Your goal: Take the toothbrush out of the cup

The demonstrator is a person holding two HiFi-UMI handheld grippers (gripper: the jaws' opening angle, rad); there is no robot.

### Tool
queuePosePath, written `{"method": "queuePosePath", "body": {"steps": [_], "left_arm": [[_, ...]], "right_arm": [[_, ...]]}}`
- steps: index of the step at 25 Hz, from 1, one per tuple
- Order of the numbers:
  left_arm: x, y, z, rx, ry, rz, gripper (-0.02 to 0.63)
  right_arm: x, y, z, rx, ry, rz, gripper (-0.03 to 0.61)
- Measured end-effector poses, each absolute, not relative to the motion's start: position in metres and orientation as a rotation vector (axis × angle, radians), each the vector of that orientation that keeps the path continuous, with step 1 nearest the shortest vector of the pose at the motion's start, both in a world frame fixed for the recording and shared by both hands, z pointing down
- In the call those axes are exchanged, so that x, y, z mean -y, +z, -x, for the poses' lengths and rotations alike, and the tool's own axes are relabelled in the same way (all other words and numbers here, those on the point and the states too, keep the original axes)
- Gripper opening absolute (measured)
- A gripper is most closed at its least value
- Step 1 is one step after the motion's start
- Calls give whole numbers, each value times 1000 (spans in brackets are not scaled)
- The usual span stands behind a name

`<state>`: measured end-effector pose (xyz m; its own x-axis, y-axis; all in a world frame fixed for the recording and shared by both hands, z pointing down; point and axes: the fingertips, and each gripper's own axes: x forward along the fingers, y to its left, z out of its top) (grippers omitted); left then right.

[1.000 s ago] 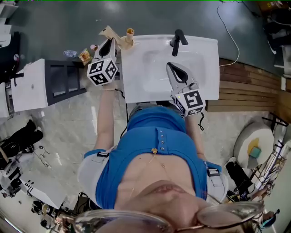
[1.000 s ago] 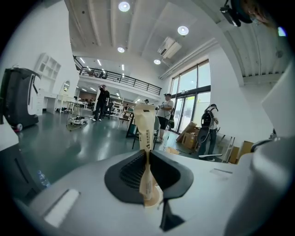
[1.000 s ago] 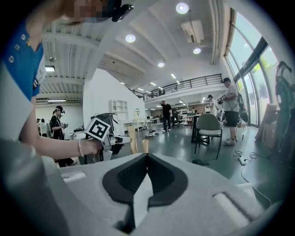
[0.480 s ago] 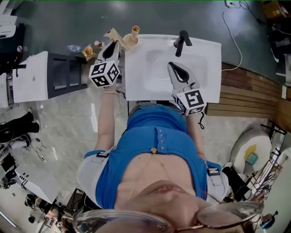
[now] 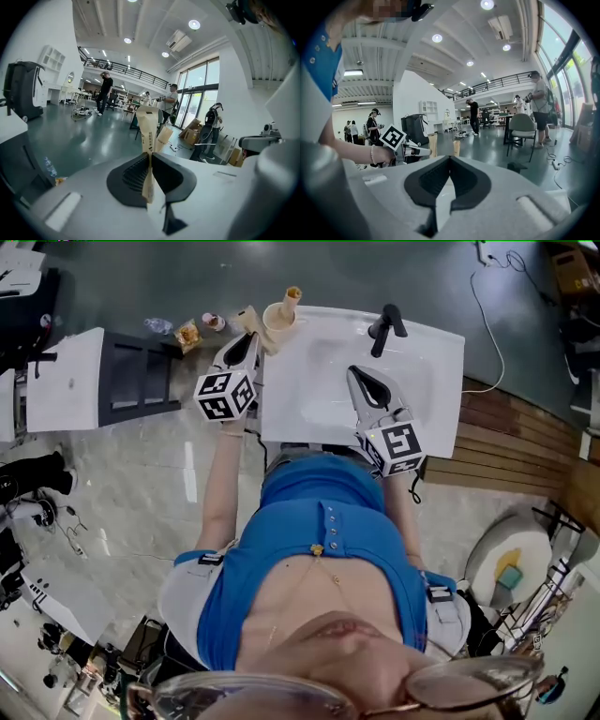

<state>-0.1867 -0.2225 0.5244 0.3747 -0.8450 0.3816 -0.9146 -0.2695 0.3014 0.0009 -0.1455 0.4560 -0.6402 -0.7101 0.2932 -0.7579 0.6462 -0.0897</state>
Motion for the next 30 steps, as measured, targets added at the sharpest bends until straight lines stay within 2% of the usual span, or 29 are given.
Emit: {"method": "queuePosePath", "body": {"steps": [30], "left_arm": [[146, 605, 166, 1148, 492, -1993, 25]], "right_arm": [[142, 465, 22, 2640, 316, -1128, 2]]}}
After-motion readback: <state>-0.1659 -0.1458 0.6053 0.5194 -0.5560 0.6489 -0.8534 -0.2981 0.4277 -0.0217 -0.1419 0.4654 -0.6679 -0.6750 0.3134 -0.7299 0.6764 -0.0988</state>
